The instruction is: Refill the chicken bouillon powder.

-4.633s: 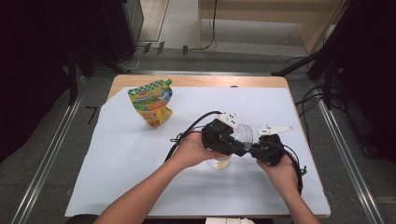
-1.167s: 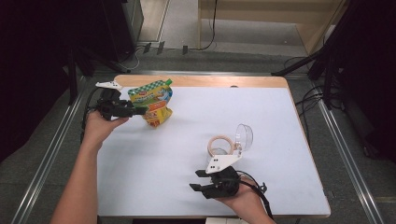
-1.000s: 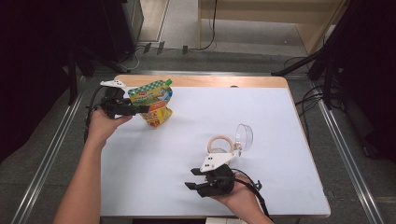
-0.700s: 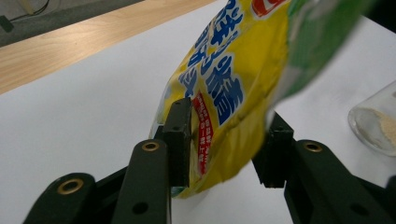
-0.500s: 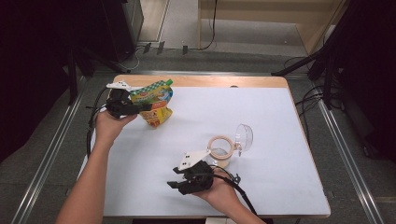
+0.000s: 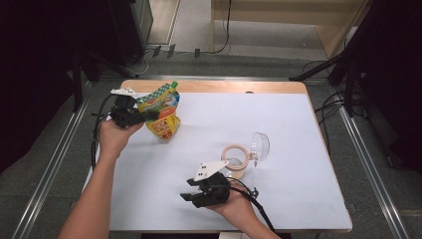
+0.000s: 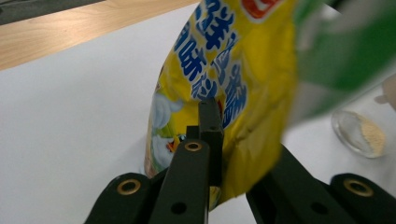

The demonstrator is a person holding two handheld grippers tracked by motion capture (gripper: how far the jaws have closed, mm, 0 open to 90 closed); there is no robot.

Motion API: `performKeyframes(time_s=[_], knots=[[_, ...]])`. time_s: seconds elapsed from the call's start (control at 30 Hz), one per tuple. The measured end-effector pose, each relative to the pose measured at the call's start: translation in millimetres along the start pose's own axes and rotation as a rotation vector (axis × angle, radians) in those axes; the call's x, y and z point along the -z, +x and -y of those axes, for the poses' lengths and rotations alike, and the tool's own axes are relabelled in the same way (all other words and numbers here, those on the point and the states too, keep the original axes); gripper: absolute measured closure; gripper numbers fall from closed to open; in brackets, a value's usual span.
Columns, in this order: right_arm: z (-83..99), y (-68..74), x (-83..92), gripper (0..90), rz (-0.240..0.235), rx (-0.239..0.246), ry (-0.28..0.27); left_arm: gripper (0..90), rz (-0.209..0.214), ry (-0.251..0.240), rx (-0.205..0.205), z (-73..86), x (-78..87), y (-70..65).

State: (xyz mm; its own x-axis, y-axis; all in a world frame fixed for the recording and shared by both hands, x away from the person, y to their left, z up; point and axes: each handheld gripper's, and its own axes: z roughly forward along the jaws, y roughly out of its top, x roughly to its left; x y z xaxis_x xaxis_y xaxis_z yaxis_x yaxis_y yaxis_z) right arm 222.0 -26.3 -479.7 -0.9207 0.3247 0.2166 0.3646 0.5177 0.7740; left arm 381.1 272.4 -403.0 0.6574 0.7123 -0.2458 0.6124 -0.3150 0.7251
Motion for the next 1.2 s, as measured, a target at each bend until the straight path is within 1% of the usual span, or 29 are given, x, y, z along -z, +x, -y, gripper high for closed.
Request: performKeyframes(time_s=[0.03,0.07,0.13,0.17,0.23,0.27,0.3,0.4,0.43,0.47,0.53,0.63,0.67,0.77,0.8,0.83,0.87,0.9,1.0,1.07,1.1,1.2], knots=[[0.1,-0.8,0.7,51.4,0.005,-0.004,-0.007,90.0,0.020,0.005,-0.003,-1.2,3.7,-4.5],[0.1,-0.8,0.7,51.4,0.005,-0.004,-0.007,90.0,0.020,0.005,-0.003,-1.2,3.7,-4.5],[0.6,-1.3,1.4,51.3,0.008,-0.005,-0.010,90.0,0.035,0.036,-0.025,-3.1,7.6,-12.1],[1.0,-1.5,1.7,51.3,0.012,-0.007,-0.013,90.0,0.045,0.043,-0.030,-3.6,9.7,-15.9],[2.0,-2.1,1.3,51.3,0.014,-0.014,-0.019,90.0,0.065,0.053,-0.028,-4.4,14.9,-22.3],[2.7,-2.9,0.7,51.3,0.013,-0.022,-0.019,90.0,0.085,0.049,-0.033,-4.9,20.6,-29.3],[2.7,-2.9,0.7,51.3,0.013,-0.022,-0.019,90.0,0.085,0.049,-0.033,-4.9,20.6,-29.3],[2.4,-3.2,-0.5,51.3,0.029,-0.027,-0.025,90.0,0.102,0.035,-0.044,-5.3,28.9,-38.8],[2.0,-4.5,-0.8,51.8,0.036,-0.030,-0.034,90.0,0.106,0.034,-0.052,-5.8,33.7,-45.4],[2.0,-4.5,-0.8,51.8,0.036,-0.030,-0.034,90.0,0.106,0.034,-0.052,-5.8,33.7,-45.4],[1.5,-5.3,-0.8,51.9,0.041,-0.041,-0.037,90.0,0.118,0.033,-0.057,-6.7,37.8,-51.2],[0.9,-8.2,-0.7,51.7,0.053,-0.043,-0.048,90.0,0.126,0.037,-0.059,-8.6,43.5,-60.2],[0.5,-10.2,-0.7,51.3,0.060,-0.062,-0.051,90.0,0.134,0.035,-0.062,-9.1,45.4,-63.0],[0.7,-13.0,-1.4,50.5,0.072,-0.070,-0.060,90.0,0.149,0.035,-0.072,-10.3,49.9,-71.9],[1.0,-15.2,-2.2,50.5,0.082,-0.080,-0.061,90.0,0.165,0.039,-0.075,-10.9,52.4,-76.7],[1.0,-15.2,-2.2,50.5,0.082,-0.080,-0.061,90.0,0.165,0.039,-0.075,-10.9,52.4,-76.7],[1.1,-16.0,-2.7,50.6,0.090,-0.081,-0.061,90.0,0.171,0.041,-0.072,-11.2,53.7,-79.6],[1.3,-16.9,-3.3,50.9,0.095,-0.082,-0.064,90.0,0.187,0.040,-0.073,-11.3,54.4,-82.6],[1.5,-18.7,-4.4,51.2,0.109,-0.089,-0.069,90.0,0.210,0.047,-0.083,-11.7,55.3,-90.1],[2.3,-20.8,-5.9,52.5,0.102,-0.106,-0.071,90.0,0.228,0.053,-0.091,-11.5,54.4,-96.2],[2.3,-20.8,-5.9,52.5,0.102,-0.106,-0.071,90.0,0.234,0.060,-0.098,-11.4,54.0,-99.9],[2.9,-20.7,-7.8,58.2,0.125,-0.096,-0.067,90.0,0.244,0.078,-0.115,-11.5,53.1,-111.5]])
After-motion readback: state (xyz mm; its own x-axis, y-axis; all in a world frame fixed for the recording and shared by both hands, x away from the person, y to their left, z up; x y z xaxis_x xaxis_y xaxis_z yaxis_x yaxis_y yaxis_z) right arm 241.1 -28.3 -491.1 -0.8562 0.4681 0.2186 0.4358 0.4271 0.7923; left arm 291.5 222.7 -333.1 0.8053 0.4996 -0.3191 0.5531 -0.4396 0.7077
